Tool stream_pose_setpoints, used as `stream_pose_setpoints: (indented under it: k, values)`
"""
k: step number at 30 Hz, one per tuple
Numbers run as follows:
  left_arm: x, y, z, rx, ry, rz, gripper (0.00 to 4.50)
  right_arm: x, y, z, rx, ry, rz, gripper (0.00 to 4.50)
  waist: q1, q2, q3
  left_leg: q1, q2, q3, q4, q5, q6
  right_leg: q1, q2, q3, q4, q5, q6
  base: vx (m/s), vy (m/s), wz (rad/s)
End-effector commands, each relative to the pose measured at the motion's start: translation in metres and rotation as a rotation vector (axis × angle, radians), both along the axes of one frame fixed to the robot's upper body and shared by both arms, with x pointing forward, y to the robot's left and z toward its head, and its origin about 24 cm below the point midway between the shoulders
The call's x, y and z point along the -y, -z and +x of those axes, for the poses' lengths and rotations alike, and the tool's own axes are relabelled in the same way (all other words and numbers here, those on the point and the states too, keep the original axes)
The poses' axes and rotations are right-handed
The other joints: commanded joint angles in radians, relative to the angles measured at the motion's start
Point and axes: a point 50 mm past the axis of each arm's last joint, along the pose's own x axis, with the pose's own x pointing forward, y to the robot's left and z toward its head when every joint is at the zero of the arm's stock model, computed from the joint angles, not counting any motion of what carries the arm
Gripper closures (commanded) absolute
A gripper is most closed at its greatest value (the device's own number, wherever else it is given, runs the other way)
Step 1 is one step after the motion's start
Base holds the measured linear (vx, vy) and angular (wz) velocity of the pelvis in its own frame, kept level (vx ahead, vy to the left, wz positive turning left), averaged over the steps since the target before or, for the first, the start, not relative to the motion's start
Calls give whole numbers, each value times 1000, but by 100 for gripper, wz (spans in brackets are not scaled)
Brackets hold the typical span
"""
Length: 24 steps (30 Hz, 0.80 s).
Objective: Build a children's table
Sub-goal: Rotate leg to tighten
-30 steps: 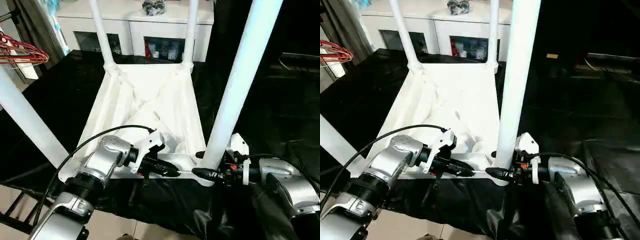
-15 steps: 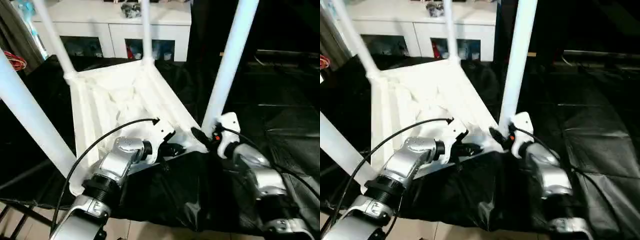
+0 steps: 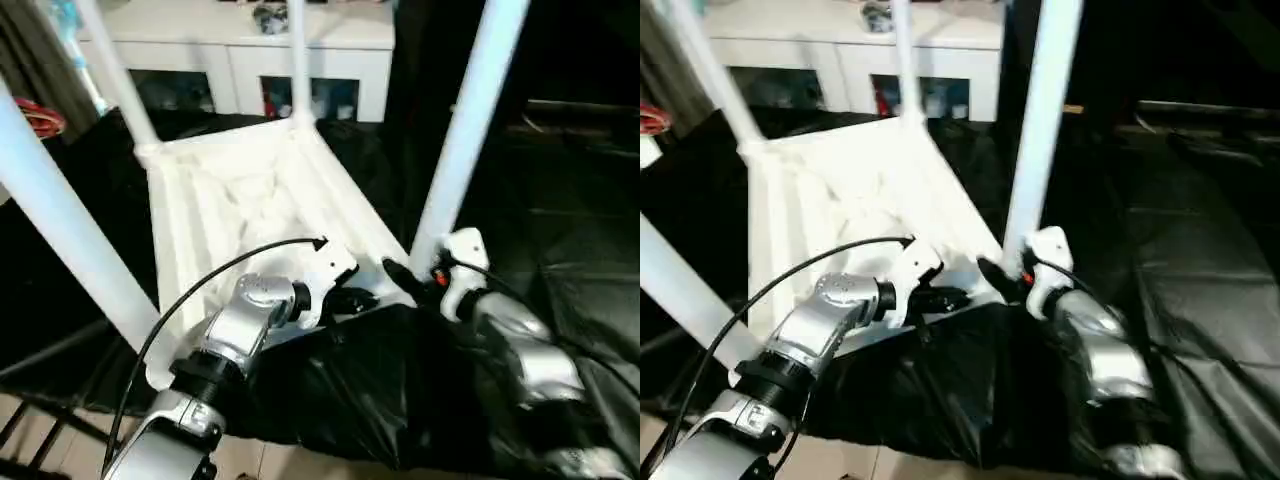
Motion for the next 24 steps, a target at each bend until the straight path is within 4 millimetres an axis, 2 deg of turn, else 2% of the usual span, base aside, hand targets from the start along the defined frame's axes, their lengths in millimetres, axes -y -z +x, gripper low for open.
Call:
stream_pose_setpoints:
  k: [1,5,6,7,8,9,11,14,15,21,24]
  values:
    - [15,-22,0,80,74,-115,450,-11,7,-10,-43,-111,17,94,0,-23,-51,7,17,-7,-69,-242,66,39,-35,22,-75,-293,-193,0,0,0]
    - [8,-20,-3,69,125,-113,450,26,-2,-25,-48,-175,-31,94,12,-24,-53,11,20,-4,-64,-225,83,38,-34,23,-73,-273,-199,0,0,0]
    - [7,-20,-4,66,137,-112,450,34,-5,-29,-50,-187,-41,94,12,-25,-53,8,19,-4,-64,-220,88,40,-34,23,-72,-266,-201,0,0,0]
    - [7,-20,-4,66,137,-112,450,34,-5,-29,-50,-187,-41,94,15,-25,-53,4,19,-6,-64,-212,94,43,-35,22,-70,-260,-201,0,0,0]
    - [3,-19,-5,61,154,-105,450,52,-11,-37,-59,-204,-60,94,15,-27,-54,2,18,-6,-62,-201,98,44,-36,21,-69,-253,-202,0,0,0]
    - [2,-18,-5,60,156,-102,450,57,-13,-40,-61,-209,-65,94,20,-29,-54,6,20,-5,-59,-200,106,42,-35,21,-69,-247,-205,0,0,0]
    - [0,-17,-4,60,156,-98,450,63,-15,-42,-63,-211,-72,94,21,-29,-53,1,19,-5,-60,-199,113,44,-37,20,-70,-264,-205,0,0,0]
    - [-4,-17,-5,57,168,-91,450,78,-24,-49,-66,-197,-76,94,24,-31,-53,1,18,-5,-59,-194,115,44,-36,18,-72,-286,-195,0,0,0]
    - [-7,-17,-7,54,211,-97,450,91,-29,-49,-57,-152,-95,94,23,-29,-53,1,18,-6,-59,-191,115,44,-37,18,-72,-295,-193,0,0,0]
    - [-11,-18,-17,48,349,-129,450,114,-36,-37,-16,57,-122,94,22,-25,-55,4,17,-5,-59,-175,104,39,-35,16,-72,-296,-197,0,0,0]
    - [-12,-19,-21,43,406,-136,450,120,-36,-28,8,182,-125,94,27,-20,-60,8,18,-1,-53,-140,107,39,-32,17,-59,-209,-228,0,0,0]
